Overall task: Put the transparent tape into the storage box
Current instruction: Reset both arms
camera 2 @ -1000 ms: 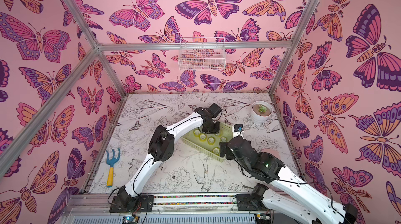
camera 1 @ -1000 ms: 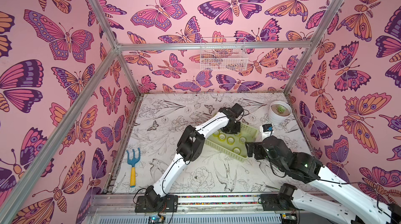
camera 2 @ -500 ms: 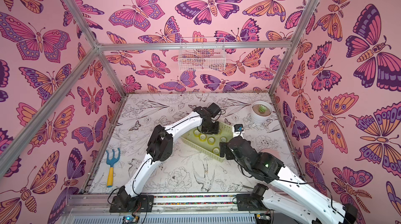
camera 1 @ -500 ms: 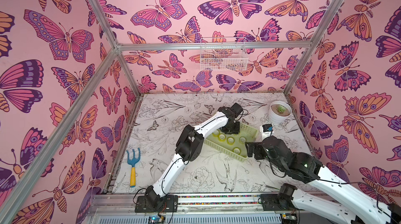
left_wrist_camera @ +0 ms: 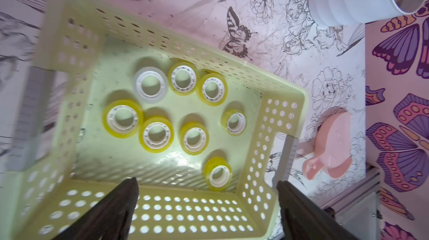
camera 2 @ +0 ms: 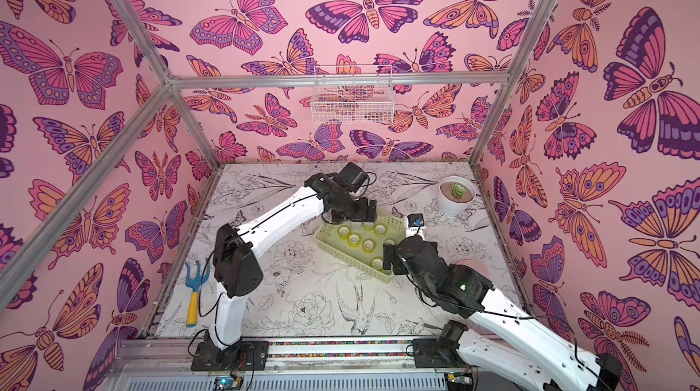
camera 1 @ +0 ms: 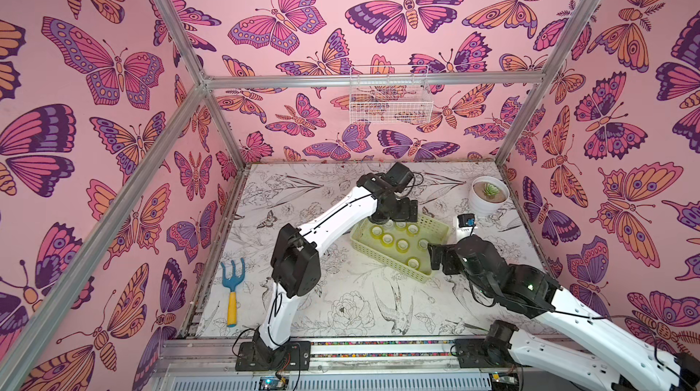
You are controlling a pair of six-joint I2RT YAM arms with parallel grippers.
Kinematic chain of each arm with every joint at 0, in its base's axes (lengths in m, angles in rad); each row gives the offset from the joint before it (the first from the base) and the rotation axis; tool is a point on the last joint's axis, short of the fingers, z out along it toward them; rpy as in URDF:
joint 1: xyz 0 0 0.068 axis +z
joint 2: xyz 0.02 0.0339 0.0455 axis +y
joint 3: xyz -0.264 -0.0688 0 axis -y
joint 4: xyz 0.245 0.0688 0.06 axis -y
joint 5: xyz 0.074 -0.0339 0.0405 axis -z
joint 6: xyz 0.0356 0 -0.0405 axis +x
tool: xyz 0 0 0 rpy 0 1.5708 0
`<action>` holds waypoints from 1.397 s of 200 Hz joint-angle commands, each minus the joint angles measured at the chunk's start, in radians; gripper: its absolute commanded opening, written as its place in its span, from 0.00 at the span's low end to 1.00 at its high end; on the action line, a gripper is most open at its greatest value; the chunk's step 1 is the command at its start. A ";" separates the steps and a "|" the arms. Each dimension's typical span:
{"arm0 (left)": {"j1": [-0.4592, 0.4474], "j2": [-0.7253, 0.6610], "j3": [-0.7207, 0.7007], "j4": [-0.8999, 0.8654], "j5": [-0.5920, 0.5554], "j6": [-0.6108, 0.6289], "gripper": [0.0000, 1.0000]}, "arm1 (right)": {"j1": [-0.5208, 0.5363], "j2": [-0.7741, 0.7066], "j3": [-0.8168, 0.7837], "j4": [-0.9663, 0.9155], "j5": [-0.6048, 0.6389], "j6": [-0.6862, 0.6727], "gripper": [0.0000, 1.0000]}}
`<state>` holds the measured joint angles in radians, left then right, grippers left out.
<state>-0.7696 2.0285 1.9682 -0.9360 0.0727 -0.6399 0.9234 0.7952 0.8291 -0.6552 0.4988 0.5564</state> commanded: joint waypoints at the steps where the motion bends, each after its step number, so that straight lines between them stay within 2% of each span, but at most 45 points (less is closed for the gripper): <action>1: 0.049 -0.083 -0.089 -0.011 -0.108 -0.003 1.00 | -0.008 -0.009 -0.016 0.056 0.129 -0.057 0.99; 32: 0.138 -0.257 -0.272 0.014 -0.244 -0.039 1.00 | -0.012 -0.052 -0.120 0.201 0.334 -0.155 0.99; 63: 0.280 -0.456 -0.502 0.087 -0.380 -0.048 1.00 | -0.077 -0.114 -0.271 0.470 0.453 -0.369 0.99; 82: 0.373 -0.572 -0.637 0.162 -0.430 -0.011 1.00 | -0.200 -0.125 -0.324 0.558 0.429 -0.408 0.99; 102: 0.443 -0.682 -0.782 0.274 -0.554 0.036 1.00 | -0.364 -0.100 -0.366 0.628 0.367 -0.413 0.99; 127: 0.522 -0.818 -1.019 0.529 -0.669 0.157 1.00 | -0.541 -0.014 -0.405 0.759 0.273 -0.409 0.99; 144: 0.597 -0.860 -1.166 0.707 -0.677 0.254 1.00 | -0.627 0.077 -0.400 0.815 0.236 -0.384 0.99; 172: 0.714 -0.829 -1.346 0.972 -0.654 0.358 1.00 | -0.688 0.316 -0.390 1.040 0.278 -0.485 0.99; 186: 0.771 -0.769 -1.373 1.036 -0.618 0.359 1.00 | -0.716 0.428 -0.379 1.120 0.283 -0.491 0.99; 203: 0.801 -0.663 -1.370 1.086 -0.618 0.374 1.00 | -0.759 0.522 -0.409 1.277 0.214 -0.510 0.99; 239: 0.829 -0.569 -1.374 1.256 -0.494 0.408 1.00 | -0.847 0.640 -0.462 1.480 0.046 -0.495 0.99; 256: 0.830 -0.543 -1.387 1.359 -0.469 0.412 1.00 | -0.853 0.633 -0.452 1.442 -0.018 -0.505 0.99; 267: 0.833 -0.516 -1.403 1.432 -0.416 0.429 1.00 | -0.854 0.644 -0.470 1.492 -0.066 -0.531 0.99; 279: 0.828 -0.511 -1.399 1.432 -0.348 0.463 0.98 | -0.854 0.645 -0.486 1.512 -0.112 -0.543 0.99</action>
<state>0.0544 1.4902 0.5930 0.3527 -0.4088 -0.2424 0.0734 1.4326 0.3645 0.7433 0.5274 0.0525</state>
